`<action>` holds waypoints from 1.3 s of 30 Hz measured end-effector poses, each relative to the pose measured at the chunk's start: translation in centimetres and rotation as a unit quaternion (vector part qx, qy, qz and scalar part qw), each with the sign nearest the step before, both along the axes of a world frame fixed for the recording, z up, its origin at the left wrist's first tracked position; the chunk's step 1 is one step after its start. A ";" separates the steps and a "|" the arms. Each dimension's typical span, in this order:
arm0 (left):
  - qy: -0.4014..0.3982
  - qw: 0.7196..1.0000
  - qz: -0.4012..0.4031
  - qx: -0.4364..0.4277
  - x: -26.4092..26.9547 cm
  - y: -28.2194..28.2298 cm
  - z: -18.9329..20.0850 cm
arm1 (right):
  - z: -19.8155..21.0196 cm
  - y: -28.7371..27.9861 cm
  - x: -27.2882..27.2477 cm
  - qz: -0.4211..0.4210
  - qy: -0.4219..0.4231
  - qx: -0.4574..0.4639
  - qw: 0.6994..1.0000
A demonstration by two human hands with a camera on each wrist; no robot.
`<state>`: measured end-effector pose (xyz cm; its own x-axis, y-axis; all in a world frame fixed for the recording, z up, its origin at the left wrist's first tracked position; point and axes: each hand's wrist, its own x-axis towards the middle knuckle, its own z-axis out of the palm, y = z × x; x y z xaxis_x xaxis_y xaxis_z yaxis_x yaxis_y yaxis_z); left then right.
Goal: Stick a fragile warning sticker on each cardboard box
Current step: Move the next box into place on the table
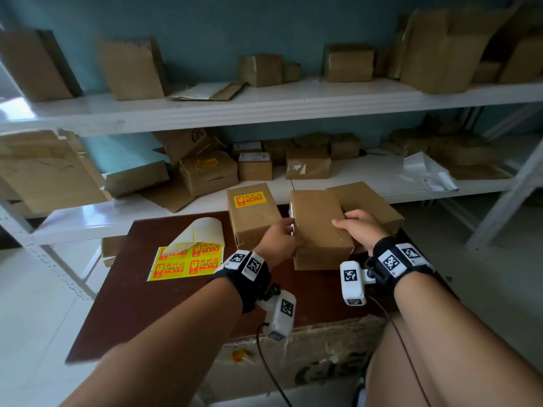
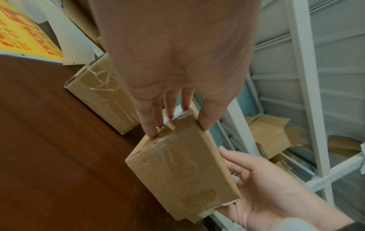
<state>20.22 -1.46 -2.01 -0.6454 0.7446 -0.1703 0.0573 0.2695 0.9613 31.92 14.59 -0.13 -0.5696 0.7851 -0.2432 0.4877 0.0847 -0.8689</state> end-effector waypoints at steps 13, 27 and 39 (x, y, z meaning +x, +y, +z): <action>0.009 0.992 0.105 -0.076 2.1 -8.1 -0.1 | 1.2 -7.8 0.6 0.120 -0.032 -0.033 0.992; 0.010 0.980 0.167 -0.104 -1.1 -15.2 -4.7 | -1.9 -13.3 -1.1 0.199 -0.065 -0.117 0.971; 0.055 0.974 0.129 -0.179 -3.7 -12.4 -5.0 | -3.2 -13.3 -3.8 0.143 -0.051 -0.074 0.986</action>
